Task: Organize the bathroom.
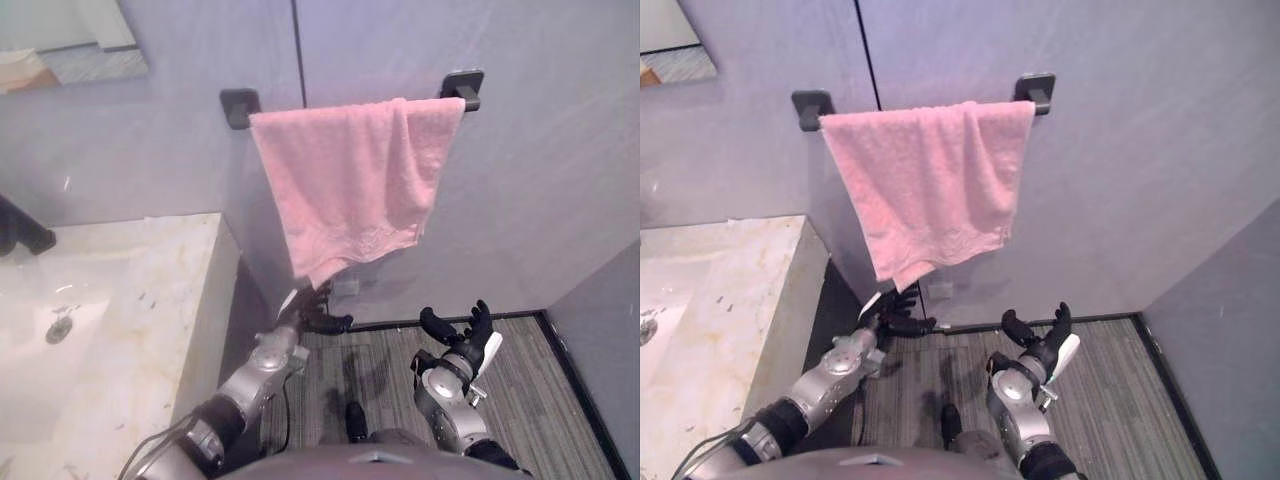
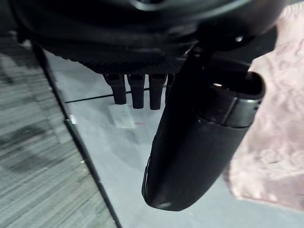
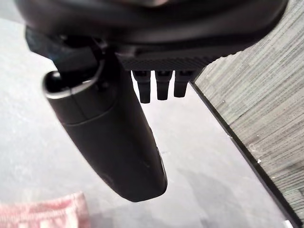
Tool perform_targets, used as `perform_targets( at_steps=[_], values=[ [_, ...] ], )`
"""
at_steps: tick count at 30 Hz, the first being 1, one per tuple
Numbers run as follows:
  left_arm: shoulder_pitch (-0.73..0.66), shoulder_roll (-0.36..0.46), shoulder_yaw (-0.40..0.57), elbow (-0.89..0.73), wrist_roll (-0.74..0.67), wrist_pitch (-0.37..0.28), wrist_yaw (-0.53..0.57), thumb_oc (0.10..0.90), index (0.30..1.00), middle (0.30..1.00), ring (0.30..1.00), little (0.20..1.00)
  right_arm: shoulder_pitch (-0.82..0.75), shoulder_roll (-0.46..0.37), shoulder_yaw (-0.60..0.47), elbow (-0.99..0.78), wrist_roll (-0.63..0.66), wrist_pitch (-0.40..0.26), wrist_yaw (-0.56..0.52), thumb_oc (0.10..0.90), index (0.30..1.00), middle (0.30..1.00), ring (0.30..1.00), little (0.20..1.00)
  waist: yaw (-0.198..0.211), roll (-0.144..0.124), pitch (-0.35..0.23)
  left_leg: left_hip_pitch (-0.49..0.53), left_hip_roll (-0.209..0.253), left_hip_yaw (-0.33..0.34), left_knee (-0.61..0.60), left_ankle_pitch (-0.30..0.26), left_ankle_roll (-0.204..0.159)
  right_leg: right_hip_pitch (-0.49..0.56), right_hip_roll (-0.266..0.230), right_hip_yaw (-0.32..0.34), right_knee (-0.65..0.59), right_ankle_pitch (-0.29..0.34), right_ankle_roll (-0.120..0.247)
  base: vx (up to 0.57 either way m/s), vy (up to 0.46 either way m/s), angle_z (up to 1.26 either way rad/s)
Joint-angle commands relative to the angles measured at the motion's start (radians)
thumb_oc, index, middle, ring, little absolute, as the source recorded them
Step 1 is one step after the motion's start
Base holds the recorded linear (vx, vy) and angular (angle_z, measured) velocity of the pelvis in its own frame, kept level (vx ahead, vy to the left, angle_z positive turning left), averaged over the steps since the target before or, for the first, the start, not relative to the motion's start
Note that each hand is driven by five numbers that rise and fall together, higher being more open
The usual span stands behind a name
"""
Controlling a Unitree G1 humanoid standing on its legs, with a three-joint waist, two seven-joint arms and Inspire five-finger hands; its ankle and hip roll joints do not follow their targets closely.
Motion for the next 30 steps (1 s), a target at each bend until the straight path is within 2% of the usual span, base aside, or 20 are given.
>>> perform_targets(
  at_steps=[1, 2, 5, 6, 8, 12, 13, 21, 22, 24, 30],
  values=[
    [-0.048, -0.022, -0.03, 0.033, 0.094, -0.038, -0.137, 0.8, 0.9, 0.9, 0.9, 0.9, -0.136, 0.0, 0.008, 0.028, -0.028, 0.014, 0.044, 0.8, 0.9, 0.9, 0.9, 0.9, 0.007, -0.022, 0.015, 0.09, -0.029, 0.012, 0.034, 0.141, -0.016, -0.02, -0.016, 0.03, 0.032, -0.031, 0.072, -0.06, 0.045, 0.07],
    [-0.045, -0.028, -0.035, 0.098, 0.086, -0.018, -0.17, 0.8, 0.9, 0.9, 0.9, 0.9, -0.142, -0.005, 0.022, 0.055, -0.029, 0.036, 0.081, 0.8, 0.9, 0.9, 0.9, 0.9, 0.005, -0.022, 0.015, 0.092, -0.03, 0.014, 0.03, 0.134, -0.016, -0.023, -0.017, 0.03, 0.03, -0.029, 0.075, -0.03, 0.033, 0.02],
    [-0.047, -0.034, -0.036, 0.132, 0.068, 0.007, -0.189, 0.8, 0.9, 0.9, 0.9, 0.9, -0.145, -0.006, 0.03, 0.069, -0.026, 0.048, 0.102, 0.8, 0.9, 0.9, 0.9, 0.9, 0.003, -0.022, 0.015, 0.093, -0.03, 0.016, 0.027, 0.132, -0.014, -0.025, -0.018, 0.03, 0.029, -0.027, 0.076, -0.01, 0.016, 0.0],
    [-0.047, -0.052, -0.022, 0.258, 0.088, 0.01, -0.236, 0.8, 0.9, 0.9, 0.9, 0.9, -0.149, -0.006, 0.055, 0.103, -0.096, 0.093, 0.161, 0.8, 0.9, 0.9, 0.9, 0.9, 0.0, -0.021, 0.015, 0.097, -0.034, 0.016, 0.021, 0.124, -0.013, -0.029, -0.022, 0.028, 0.026, -0.023, 0.082, -0.03, 0.062, 0.0],
    [-0.049, -0.056, -0.011, 0.372, 0.088, 0.032, -0.265, 0.8, 0.9, 0.9, 0.9, 0.9, -0.164, -0.01, 0.086, 0.141, -0.104, 0.151, 0.213, 0.8, 0.9, 0.9, 0.9, 0.9, 0.001, -0.023, 0.012, 0.101, -0.038, 0.013, 0.013, 0.109, -0.012, -0.033, -0.028, 0.024, 0.019, -0.015, 0.088, -0.03, 0.065, -0.01],
    [-0.024, -0.066, 0.023, 0.489, 0.089, 0.051, -0.294, 0.8, 0.9, 0.9, 0.9, 0.9, -0.169, -0.011, 0.096, 0.22, -0.109, 0.169, 0.285, 0.8, 0.9, 0.9, 0.9, 0.9, 0.009, -0.03, 0.01, 0.101, -0.043, 0.011, 0.004, 0.087, -0.008, -0.038, -0.037, 0.013, 0.015, -0.007, 0.095, -0.03, 0.034, 0.01],
    [-0.009, -0.064, 0.055, 0.527, 0.111, 0.085, -0.336, 0.8, 0.9, 0.9, 0.9, 0.9, -0.167, -0.012, 0.098, 0.262, -0.129, 0.181, 0.333, 0.8, 0.9, 0.9, 0.9, 0.9, 0.015, -0.036, 0.01, 0.103, -0.047, 0.008, -0.006, 0.067, -0.003, -0.042, -0.045, 0.005, 0.011, 0.0, 0.1, -0.03, 0.033, 0.06],
    [0.035, -0.064, 0.118, 0.617, 0.178, 0.119, -0.416, 0.8, 0.9, 0.9, 0.9, 0.9, -0.169, 0.004, 0.115, 0.393, -0.2, 0.263, 0.491, 0.8, 0.9, 0.9, 0.9, 0.9, 0.032, -0.053, 0.014, 0.108, -0.073, 0.009, -0.04, -0.037, 0.031, -0.067, -0.08, -0.019, 0.007, 0.038, 0.13, -0.05, 0.071, 0.04],
    [0.035, -0.059, 0.136, 0.629, 0.195, 0.138, -0.437, 0.8, 0.9, 0.9, 0.9, 0.9, -0.17, 0.01, 0.112, 0.429, -0.19, 0.298, 0.52, 0.8, 0.9, 0.9, 0.9, 0.9, 0.036, -0.058, 0.016, 0.107, -0.08, 0.011, -0.047, -0.056, 0.041, -0.072, -0.092, -0.023, 0.008, 0.047, 0.139, -0.06, 0.077, -0.03],
    [0.038, -0.058, 0.141, 0.637, 0.222, 0.147, -0.448, 0.8, 0.9, 0.9, 0.9, 0.9, -0.168, 0.016, 0.101, 0.464, -0.178, 0.319, 0.541, 0.8, 0.9, 0.9, 0.9, 0.9, 0.038, -0.059, 0.018, 0.104, -0.082, 0.013, -0.052, -0.056, 0.048, -0.075, -0.099, -0.024, 0.009, 0.053, 0.146, -0.08, 0.091, -0.03],
    [0.047, -0.039, 0.142, 0.651, 0.291, 0.144, -0.493, 0.8, 0.9, 0.9, 0.9, 0.9, -0.168, 0.037, 0.051, 0.577, -0.146, 0.306, 0.568, 0.8, 0.9, 0.9, 0.9, 0.9, 0.048, -0.06, 0.036, 0.08, -0.091, 0.027, -0.066, -0.037, 0.077, -0.089, -0.13, -0.022, 0.017, 0.079, 0.179, -0.11, 0.107, -0.03]
  ],
)
